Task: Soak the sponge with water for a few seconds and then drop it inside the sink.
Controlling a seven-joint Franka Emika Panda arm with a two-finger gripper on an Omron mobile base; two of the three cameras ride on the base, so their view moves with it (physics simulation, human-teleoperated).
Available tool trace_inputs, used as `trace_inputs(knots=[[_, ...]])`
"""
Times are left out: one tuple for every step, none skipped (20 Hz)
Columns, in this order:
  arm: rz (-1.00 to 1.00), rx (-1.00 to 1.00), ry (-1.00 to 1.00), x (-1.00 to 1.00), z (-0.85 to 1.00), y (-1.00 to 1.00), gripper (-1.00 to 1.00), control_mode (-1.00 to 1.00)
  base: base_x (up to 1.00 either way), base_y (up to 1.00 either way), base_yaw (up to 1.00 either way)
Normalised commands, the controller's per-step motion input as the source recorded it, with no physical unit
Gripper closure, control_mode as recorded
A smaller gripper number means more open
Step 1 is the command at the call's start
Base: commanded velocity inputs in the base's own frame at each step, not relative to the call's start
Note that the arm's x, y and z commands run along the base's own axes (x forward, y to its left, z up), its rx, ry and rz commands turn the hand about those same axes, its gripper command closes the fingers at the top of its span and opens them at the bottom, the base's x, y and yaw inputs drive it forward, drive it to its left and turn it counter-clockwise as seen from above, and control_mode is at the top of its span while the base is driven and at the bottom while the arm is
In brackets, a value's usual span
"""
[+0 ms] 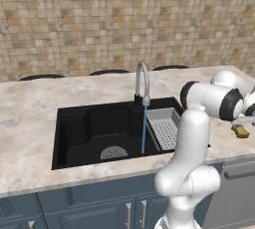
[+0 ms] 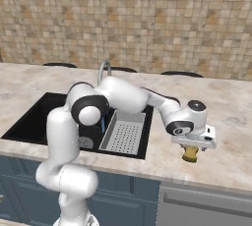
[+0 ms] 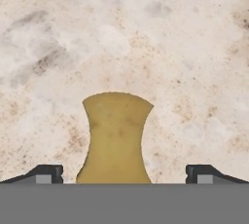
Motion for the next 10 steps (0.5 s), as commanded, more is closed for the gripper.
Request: trace_inputs(knots=[[0.00,0.01,0.00,0.07,0.00,-0.26,-1.00,-1.00,0.00,0.00,0.00],[0.00,0.01,0.00,0.01,0.00,-0.21,-1.00,-1.00,0.00,0.00,0.00],[0.00,0.01,0.00,0.00,0.00,-0.19,-1.00,-1.00,0.00,0.00,0.00],[0.00,0.00,0.01,0.00,0.00,-0.09,-1.00,-1.00,0.00,0.00,0.00],[0.00,0.00,0.02,0.00,0.00,0.00,-1.00,-1.00,0.00,0.00,0.00],[0.00,0.00,0.02,0.00,-0.01,0.00,-1.00,-1.00,0.00,0.00,0.00],[0.00,0.00,0.01,0.00,-0.02,0.00,-1.00,-1.00,0.00,0.00,0.00],[0.00,0.00,0.00,0.00,-0.01,0.00,-1.00,-1.00,0.00,0.00,0.00],[0.00,0.00,0.00,0.00,0.00,0.00,-1.00,-1.00,0.00,0.00,0.00],[0.00,0.00,0.00,0.00,0.00,0.00,-1.00,-1.00,0.00,0.00,0.00]])
